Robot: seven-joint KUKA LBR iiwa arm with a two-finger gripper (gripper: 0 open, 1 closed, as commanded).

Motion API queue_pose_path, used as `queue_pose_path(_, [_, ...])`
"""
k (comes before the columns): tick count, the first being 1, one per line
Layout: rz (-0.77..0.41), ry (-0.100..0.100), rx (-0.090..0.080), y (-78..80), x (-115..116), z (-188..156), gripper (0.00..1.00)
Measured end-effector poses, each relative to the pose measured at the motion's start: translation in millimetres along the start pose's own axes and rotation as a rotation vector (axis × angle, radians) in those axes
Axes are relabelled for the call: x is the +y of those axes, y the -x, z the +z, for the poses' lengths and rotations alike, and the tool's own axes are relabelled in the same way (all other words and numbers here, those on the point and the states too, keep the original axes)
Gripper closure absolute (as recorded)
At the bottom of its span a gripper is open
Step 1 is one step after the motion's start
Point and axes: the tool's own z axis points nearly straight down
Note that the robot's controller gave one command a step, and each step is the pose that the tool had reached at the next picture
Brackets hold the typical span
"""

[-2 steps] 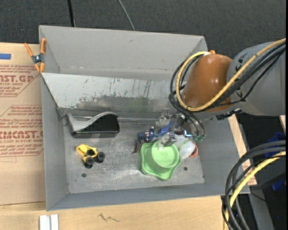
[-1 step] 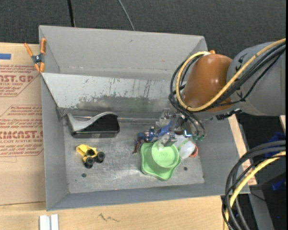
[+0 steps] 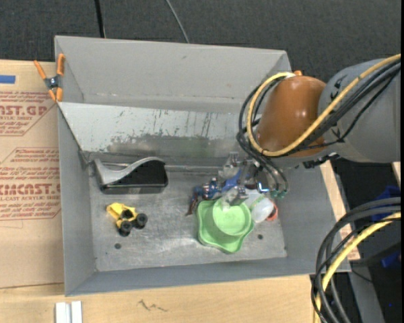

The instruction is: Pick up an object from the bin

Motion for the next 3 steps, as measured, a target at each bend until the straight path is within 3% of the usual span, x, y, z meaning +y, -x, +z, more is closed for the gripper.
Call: queue_pose_path(3, [0.0, 0.0, 0.0, 0.0, 0.0, 0.0, 1.0])
